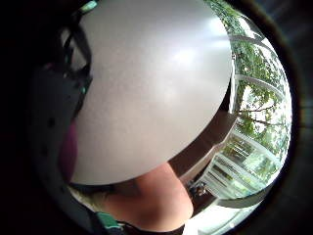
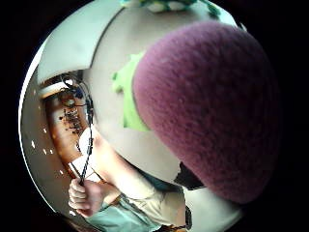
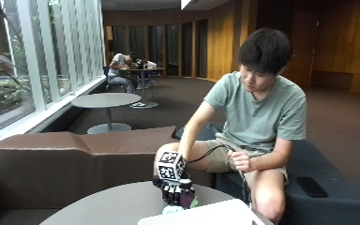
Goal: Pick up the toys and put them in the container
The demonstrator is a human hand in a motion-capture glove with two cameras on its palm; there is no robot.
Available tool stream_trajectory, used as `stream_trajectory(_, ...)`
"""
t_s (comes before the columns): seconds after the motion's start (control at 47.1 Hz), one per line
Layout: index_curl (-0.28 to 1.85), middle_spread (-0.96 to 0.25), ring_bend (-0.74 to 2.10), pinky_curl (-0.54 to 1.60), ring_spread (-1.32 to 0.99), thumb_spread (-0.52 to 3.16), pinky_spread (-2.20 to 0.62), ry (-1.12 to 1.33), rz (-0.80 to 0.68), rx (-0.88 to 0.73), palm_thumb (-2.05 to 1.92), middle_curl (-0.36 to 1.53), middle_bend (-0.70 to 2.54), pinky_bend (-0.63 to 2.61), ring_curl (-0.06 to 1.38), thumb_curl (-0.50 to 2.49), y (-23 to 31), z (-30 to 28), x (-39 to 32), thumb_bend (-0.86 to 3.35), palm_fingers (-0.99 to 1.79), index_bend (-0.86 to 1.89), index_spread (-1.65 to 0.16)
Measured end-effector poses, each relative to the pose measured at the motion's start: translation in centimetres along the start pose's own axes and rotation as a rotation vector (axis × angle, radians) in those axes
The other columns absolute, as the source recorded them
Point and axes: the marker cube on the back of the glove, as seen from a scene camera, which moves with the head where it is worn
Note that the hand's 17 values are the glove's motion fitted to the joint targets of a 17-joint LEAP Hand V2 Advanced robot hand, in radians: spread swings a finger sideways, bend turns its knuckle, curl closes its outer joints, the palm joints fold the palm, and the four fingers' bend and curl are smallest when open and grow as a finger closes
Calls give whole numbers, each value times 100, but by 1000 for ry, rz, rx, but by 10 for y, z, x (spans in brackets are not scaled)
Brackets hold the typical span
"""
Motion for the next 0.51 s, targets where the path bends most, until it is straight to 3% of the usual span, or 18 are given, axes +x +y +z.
stream_trajectory(0.021,24,-12,89,33,-23,130,-21,-10,-2,13,29,42,45,95,47,43,-1,1,0,10,76,21,-22)
stream_trajectory(0.106,24,-17,101,34,-28,119,-27,-86,-3,29,43,47,55,97,50,50,-15,-11,-7,14,104,23,-24)
stream_trajectory(0.212,33,-20,106,38,-32,105,-30,-173,-3,-42,51,56,72,97,56,57,-9,-10,-6,14,122,42,-27)
stream_trajectory(0.382,47,-21,116,42,-36,86,-33,-170,-42,-93,55,69,96,100,63,66,-8,-72,-14,12,122,70,-28)
stream_trajectory(0.51,56,-21,122,45,-37,75,-34,-141,-42,-27,58,75,105,104,66,71,-6,-153,-18,11,114,82,-27)
